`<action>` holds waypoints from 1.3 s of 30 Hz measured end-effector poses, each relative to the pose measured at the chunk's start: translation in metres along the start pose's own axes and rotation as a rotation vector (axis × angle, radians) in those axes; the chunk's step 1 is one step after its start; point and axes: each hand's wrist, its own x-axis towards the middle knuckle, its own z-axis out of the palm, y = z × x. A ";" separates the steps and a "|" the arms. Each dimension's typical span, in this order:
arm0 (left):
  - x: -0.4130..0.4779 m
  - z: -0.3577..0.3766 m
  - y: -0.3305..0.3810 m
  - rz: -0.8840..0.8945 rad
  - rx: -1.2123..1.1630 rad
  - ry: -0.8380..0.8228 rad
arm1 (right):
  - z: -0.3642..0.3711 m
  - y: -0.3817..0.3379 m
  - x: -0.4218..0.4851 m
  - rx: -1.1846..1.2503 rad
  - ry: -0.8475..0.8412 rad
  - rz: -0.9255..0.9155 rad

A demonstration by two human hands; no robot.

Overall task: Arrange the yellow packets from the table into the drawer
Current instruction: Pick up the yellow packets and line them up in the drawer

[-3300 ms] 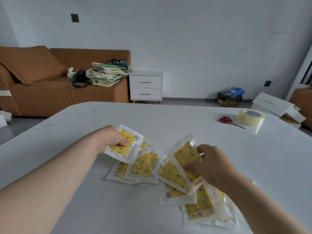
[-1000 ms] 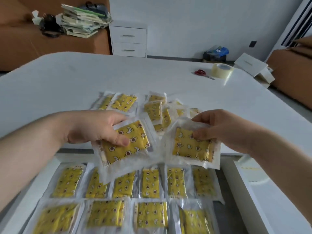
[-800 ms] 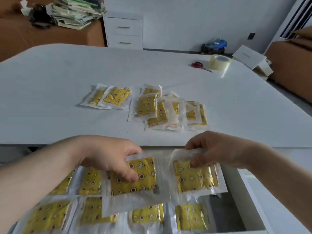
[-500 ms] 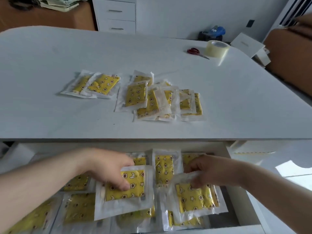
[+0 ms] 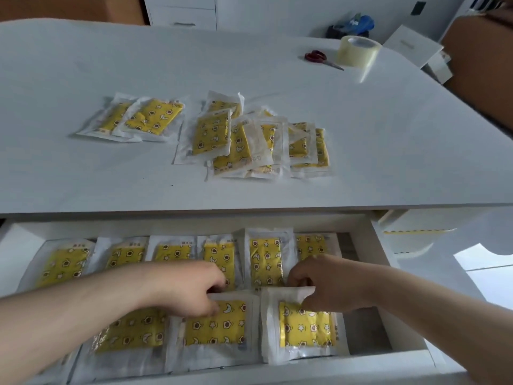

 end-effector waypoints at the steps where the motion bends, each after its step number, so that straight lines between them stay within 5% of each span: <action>1: 0.000 0.000 -0.001 0.010 0.000 0.028 | 0.000 -0.001 0.001 -0.002 0.009 -0.011; 10: 0.005 0.005 -0.004 0.058 0.024 0.177 | 0.005 -0.002 0.008 -0.103 0.043 -0.044; 23: 0.002 0.008 -0.007 0.183 0.091 0.159 | 0.009 -0.012 0.003 -0.268 0.033 -0.224; 39: 0.005 0.006 -0.011 0.214 0.024 0.208 | 0.007 -0.007 0.003 -0.283 0.005 -0.195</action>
